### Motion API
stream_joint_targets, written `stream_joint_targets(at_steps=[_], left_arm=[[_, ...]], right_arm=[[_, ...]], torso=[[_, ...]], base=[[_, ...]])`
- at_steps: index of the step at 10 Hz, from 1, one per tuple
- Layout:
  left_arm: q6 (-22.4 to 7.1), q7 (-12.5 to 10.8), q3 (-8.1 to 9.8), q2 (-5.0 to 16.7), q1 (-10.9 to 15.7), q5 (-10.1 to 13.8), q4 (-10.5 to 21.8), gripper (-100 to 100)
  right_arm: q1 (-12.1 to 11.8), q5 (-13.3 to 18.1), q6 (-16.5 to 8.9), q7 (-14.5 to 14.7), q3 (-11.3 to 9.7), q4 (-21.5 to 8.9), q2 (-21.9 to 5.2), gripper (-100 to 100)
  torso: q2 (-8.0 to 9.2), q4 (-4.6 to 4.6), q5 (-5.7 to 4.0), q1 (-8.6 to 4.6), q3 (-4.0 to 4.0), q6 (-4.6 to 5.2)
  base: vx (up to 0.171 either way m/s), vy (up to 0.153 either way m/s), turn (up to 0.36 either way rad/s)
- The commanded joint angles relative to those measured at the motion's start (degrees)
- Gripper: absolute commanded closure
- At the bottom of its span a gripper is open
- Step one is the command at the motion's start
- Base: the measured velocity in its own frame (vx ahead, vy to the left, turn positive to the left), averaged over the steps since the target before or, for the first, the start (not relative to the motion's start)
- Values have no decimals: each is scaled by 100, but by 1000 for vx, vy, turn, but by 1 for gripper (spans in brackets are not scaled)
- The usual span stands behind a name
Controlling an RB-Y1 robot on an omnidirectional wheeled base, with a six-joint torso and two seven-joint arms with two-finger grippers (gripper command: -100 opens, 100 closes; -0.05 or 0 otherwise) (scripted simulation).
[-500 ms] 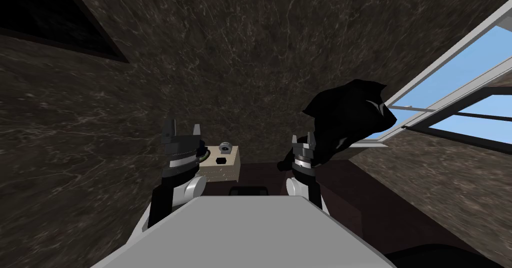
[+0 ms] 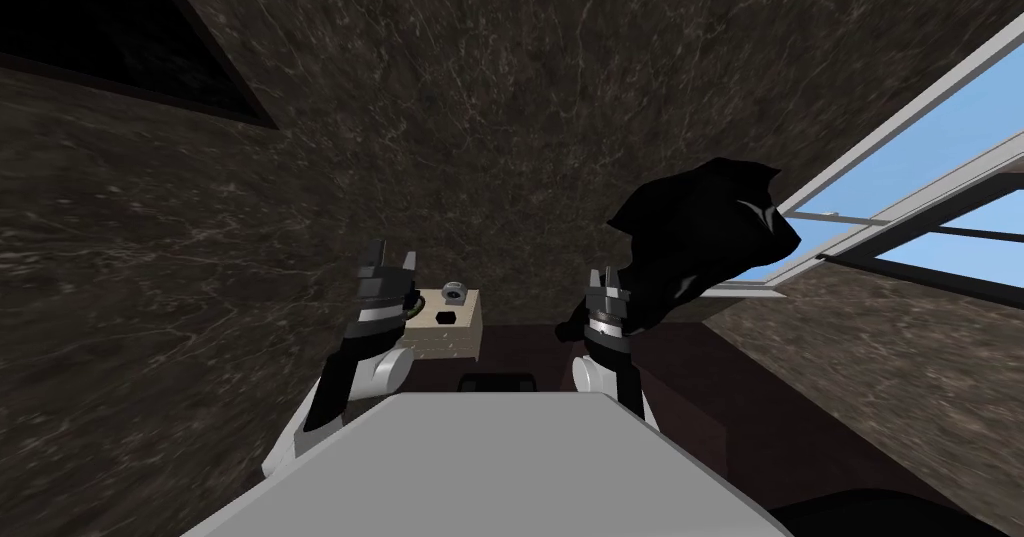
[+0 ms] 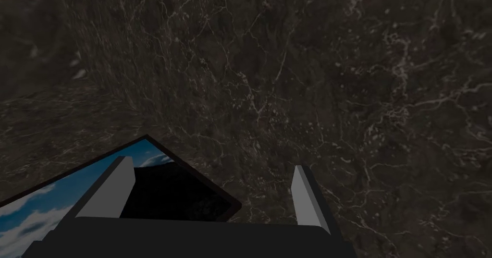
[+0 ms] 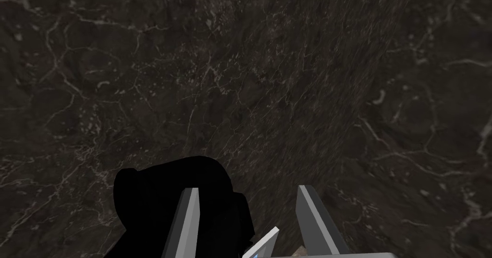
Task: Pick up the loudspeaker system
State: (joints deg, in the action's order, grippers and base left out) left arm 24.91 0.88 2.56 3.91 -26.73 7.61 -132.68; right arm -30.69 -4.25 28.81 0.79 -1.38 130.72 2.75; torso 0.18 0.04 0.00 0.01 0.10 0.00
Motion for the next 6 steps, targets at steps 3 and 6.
stream_joint_targets(at_steps=[3, 6], left_arm=[[-501, 169, -22, 251, 269, 171, 412, -100], [-819, 236, -27, 336, 393, 251, 585, -100]], right_arm=[[0, 0, 0, 0, 0, 0, 0, 0], [0, 0, 0, 0, 0, 0, 0, 0]], torso=[[-4, -1, 0, -1, -2, 0], [-11, -2, 0, -2, -6, 0]], base=[[-38, -1, 28], [-21, -2, 21]])
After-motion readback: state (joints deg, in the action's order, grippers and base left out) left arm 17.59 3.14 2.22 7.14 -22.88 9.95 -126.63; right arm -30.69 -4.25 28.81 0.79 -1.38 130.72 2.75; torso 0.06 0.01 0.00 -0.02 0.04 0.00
